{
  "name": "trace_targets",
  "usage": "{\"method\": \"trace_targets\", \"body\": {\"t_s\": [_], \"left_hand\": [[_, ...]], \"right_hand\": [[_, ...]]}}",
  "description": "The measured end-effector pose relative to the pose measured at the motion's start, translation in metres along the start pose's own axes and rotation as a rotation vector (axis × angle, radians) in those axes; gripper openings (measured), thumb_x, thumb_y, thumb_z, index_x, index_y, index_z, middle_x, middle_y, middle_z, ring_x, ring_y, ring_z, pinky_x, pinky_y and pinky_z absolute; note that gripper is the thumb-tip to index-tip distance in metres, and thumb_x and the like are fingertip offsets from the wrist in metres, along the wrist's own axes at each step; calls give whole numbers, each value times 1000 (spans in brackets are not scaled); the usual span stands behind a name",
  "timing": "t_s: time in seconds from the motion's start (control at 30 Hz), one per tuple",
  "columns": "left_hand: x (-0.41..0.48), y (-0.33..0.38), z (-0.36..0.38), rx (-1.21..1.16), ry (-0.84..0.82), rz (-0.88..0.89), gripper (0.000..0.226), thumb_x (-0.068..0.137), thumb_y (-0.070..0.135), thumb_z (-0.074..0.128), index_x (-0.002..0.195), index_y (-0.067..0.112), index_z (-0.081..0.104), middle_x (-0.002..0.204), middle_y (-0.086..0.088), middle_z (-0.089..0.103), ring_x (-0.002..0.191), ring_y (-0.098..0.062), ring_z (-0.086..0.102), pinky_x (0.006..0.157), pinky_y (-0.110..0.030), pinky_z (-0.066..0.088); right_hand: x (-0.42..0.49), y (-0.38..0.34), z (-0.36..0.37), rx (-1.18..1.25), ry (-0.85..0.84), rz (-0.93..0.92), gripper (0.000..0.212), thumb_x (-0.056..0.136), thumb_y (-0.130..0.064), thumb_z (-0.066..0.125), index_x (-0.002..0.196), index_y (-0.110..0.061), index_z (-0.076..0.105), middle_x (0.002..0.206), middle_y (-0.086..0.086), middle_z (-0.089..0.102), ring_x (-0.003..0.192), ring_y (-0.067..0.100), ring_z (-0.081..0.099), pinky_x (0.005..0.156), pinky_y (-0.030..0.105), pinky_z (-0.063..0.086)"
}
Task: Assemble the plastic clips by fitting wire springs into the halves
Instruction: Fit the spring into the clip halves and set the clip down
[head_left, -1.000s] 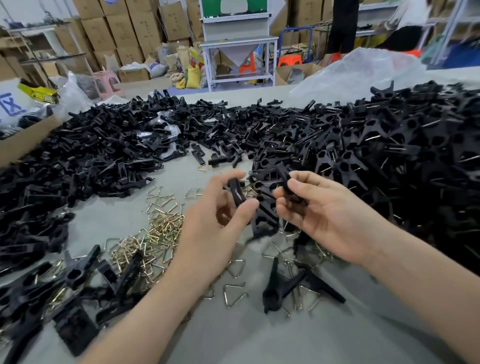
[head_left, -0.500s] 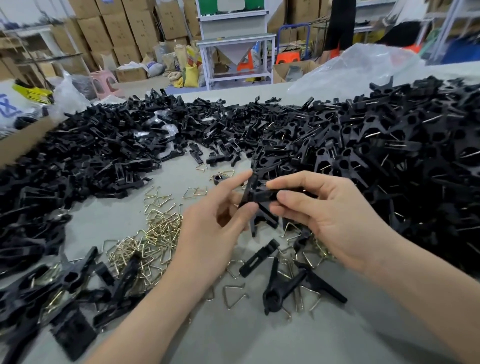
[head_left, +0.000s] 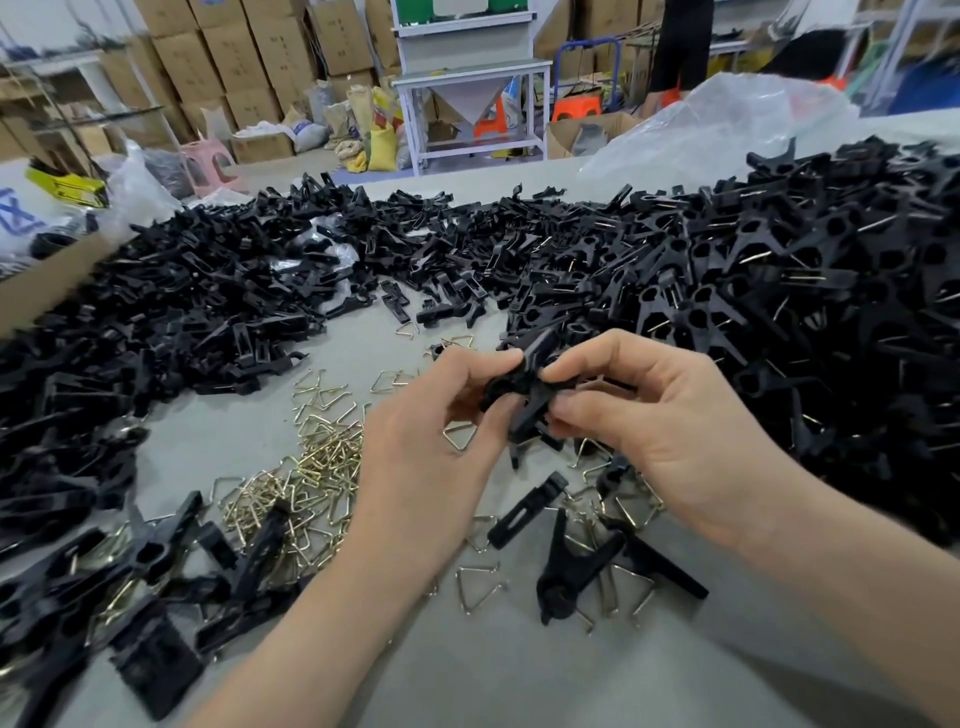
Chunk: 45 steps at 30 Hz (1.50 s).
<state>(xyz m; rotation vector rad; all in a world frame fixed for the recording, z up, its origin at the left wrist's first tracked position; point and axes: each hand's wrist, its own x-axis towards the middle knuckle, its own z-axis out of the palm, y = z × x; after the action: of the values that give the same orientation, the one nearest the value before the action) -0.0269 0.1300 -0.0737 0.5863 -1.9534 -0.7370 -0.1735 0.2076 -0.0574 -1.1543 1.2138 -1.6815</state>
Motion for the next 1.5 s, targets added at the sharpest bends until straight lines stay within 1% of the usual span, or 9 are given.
{"method": "trace_targets", "body": {"t_s": [0.13, 0.33, 0.53, 0.83, 0.93, 1.1, 1.27, 1.4, 1.5], "left_hand": [[1, 0, 0, 23, 3, 7, 33, 83, 6, 72, 105, 30, 68, 94, 13, 71, 90, -6, 68, 83, -29, 56], [0, 7, 0, -80, -80, -42, 36, 88, 4, 61, 114, 28, 67, 103, 9, 69, 97, -9, 65, 85, -20, 51], [3, 14, 0, -343, -65, -273, 28, 90, 0, 60, 99, 23, 73, 88, 10, 75, 79, 0, 69, 72, -9, 50], [4, 9, 1, -600, -40, -430, 20, 72, 19, 66, 88, 17, 77, 87, -5, 75, 80, -15, 72, 73, -22, 57], [3, 7, 3, -580, -52, -434, 17, 70, 17, 68, 84, 21, 77, 81, -3, 74, 73, -13, 70, 67, -19, 56], [0, 11, 4, -621, -90, -471, 37, 70, 17, 69, 106, 26, 71, 86, -8, 72, 79, -22, 73, 68, -22, 57], [2, 14, 2, -623, -80, -484, 47, 71, 15, 69, 115, 28, 67, 90, -11, 70, 79, -24, 73, 69, -23, 58], [1, 15, 3, -625, -85, -498, 49, 69, 15, 70, 116, 29, 66, 85, -5, 69, 76, -25, 73, 69, -24, 58], [3, 13, 1, -614, -61, -515, 47, 70, 19, 70, 116, 28, 66, 80, -1, 69, 75, -23, 73, 67, -24, 57]], "right_hand": [[0, 0, 1, -13, 3, -35, 26, 76, 12, 66, 77, -13, 70, 81, 6, 72, 74, 14, 70, 70, 21, 55], [1, 2, -2, -50, 46, -65, 26, 78, 15, 63, 79, -10, 67, 80, 5, 73, 77, 18, 71, 71, 21, 56], [0, 5, -2, -177, 88, -138, 30, 77, 11, 68, 90, -15, 62, 90, 12, 66, 81, 35, 67, 76, 39, 59], [-2, 7, 0, -254, 109, -150, 29, 79, 4, 70, 88, -23, 65, 87, 5, 69, 78, 27, 67, 76, 42, 58], [-2, 7, -1, -204, 103, -124, 33, 84, 8, 62, 93, -23, 69, 83, 3, 71, 75, 19, 70, 71, 31, 59], [-2, 7, 0, -108, 63, -30, 28, 91, -3, 56, 104, -22, 72, 91, 0, 75, 84, 16, 72, 77, 24, 57], [0, 7, -1, 86, 11, 114, 28, 69, -22, 69, 96, -17, 74, 91, 8, 75, 82, 20, 71, 77, 28, 58], [0, 7, 0, -11, 14, 116, 29, 79, 2, 68, 99, -19, 73, 90, 4, 75, 76, 14, 70, 68, 19, 55], [0, 4, -2, -83, 71, 23, 31, 78, 2, 70, 99, -21, 72, 88, 0, 75, 74, 10, 69, 68, 18, 54]]}}
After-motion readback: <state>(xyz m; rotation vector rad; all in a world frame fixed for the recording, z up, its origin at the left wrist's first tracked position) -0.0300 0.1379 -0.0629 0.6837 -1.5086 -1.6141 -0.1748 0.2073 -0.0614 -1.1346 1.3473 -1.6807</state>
